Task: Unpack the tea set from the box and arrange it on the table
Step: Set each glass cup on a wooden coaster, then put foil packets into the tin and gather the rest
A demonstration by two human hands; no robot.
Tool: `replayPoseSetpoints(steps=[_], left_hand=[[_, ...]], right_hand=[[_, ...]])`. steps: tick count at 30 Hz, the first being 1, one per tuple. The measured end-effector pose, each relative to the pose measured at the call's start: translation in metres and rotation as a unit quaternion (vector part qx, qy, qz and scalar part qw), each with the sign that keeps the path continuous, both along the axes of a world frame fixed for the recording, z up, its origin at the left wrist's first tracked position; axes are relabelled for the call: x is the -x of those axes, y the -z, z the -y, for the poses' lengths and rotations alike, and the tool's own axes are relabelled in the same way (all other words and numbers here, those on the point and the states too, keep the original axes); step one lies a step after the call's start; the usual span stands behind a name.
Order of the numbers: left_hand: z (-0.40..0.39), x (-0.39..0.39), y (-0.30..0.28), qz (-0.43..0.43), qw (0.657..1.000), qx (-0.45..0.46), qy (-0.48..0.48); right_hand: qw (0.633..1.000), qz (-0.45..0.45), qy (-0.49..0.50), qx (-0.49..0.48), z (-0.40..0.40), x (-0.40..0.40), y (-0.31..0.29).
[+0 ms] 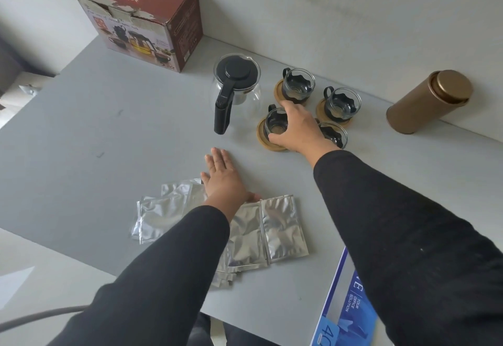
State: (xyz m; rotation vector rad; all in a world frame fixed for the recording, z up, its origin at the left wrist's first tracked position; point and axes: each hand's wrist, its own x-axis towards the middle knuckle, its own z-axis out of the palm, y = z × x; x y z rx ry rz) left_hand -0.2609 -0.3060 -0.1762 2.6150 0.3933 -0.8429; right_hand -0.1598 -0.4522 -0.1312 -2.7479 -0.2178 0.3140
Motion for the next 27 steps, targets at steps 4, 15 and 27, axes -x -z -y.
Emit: replayPoseSetpoints(steps=[4,15,27], left_hand=[[-0.001,0.001,-0.002,0.002,1.0,0.001,0.004],[0.001,-0.001,-0.054,0.138,0.988,0.045,0.056],[0.122,-0.041,-0.132,0.233,0.946,0.117,0.194]], right_hand=[[1.0,0.021,0.007,-0.005,0.001,0.007,-0.007],[0.986,0.084,0.146,-0.008,0.034,0.061,-0.063],[0.942,0.112,0.315,-0.01,0.136,0.101,-0.123]])
